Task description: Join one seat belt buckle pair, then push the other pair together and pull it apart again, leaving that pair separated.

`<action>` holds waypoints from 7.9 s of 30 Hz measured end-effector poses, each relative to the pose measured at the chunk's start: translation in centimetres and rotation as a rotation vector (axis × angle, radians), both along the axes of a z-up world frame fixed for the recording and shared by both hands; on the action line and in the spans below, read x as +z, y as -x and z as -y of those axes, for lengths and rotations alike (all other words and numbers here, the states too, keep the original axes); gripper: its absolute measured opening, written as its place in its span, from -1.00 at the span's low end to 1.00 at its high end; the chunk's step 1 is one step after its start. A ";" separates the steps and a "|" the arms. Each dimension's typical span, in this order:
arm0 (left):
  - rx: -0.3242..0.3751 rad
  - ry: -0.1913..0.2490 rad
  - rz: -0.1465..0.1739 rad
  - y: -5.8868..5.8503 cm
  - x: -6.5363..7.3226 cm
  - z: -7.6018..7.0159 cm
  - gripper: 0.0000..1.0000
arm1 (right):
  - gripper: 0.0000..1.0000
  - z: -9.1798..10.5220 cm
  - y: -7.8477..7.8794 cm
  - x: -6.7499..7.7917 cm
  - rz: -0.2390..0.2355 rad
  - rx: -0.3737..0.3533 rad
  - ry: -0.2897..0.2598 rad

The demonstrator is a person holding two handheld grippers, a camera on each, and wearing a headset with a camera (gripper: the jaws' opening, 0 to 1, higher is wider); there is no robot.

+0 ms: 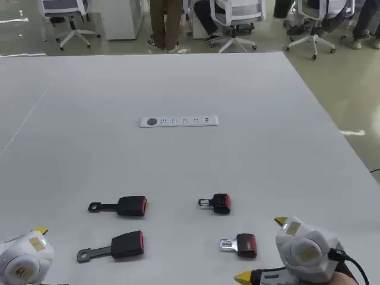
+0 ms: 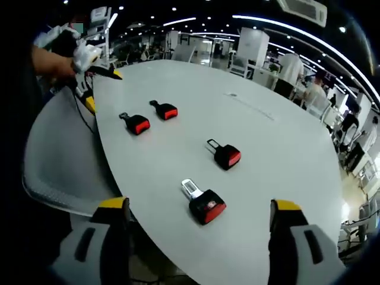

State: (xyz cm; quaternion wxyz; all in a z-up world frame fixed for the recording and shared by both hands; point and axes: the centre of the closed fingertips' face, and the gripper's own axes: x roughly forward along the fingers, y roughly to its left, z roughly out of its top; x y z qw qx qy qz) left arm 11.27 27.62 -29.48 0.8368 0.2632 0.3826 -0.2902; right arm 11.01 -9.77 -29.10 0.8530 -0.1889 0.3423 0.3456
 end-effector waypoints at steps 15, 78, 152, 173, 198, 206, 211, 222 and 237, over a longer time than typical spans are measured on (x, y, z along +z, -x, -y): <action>-0.012 -0.026 -0.020 -0.4 0.3 0.4 0.99 | 0.93 0.1 -1.0 -0.5 -0.005 -0.002 -0.026; -0.026 -0.005 0.014 0.6 0.3 -0.9 0.95 | 0.90 -1.9 -0.4 1.9 0.053 0.009 -0.022; -0.586 -0.202 -0.239 -4.1 -7.0 7.4 -0.35 | -0.25 0.1 -2.9 -8.2 -0.256 0.516 0.260; -0.750 -0.306 -0.303 -4.1 -8.3 8.1 -0.36 | -0.30 -0.5 -3.5 -8.5 -0.252 0.626 0.313; -0.736 -0.307 -0.315 -3.8 -8.1 8.1 -0.37 | -0.29 -7.8 -3.6 -8.4 -0.200 0.599 0.229; -0.740 -0.293 -0.320 -3.8 -8.1 8.1 -0.37 | -0.28 -11.6 -3.8 -8.4 -0.185 0.608 0.183; -0.741 -0.284 -0.320 -3.8 -8.1 8.1 -0.37 | -0.28 -13.6 -3.7 -8.4 -0.182 0.615 0.162; -0.733 -0.285 -0.323 -3.8 -8.1 8.1 -0.37 | -0.28 -17.9 -3.8 -8.4 -0.180 0.636 0.150; -0.728 -0.279 -0.326 -3.8 -8.0 8.1 -0.37 | -0.28 -18.9 -3.7 -8.3 -0.180 0.644 0.176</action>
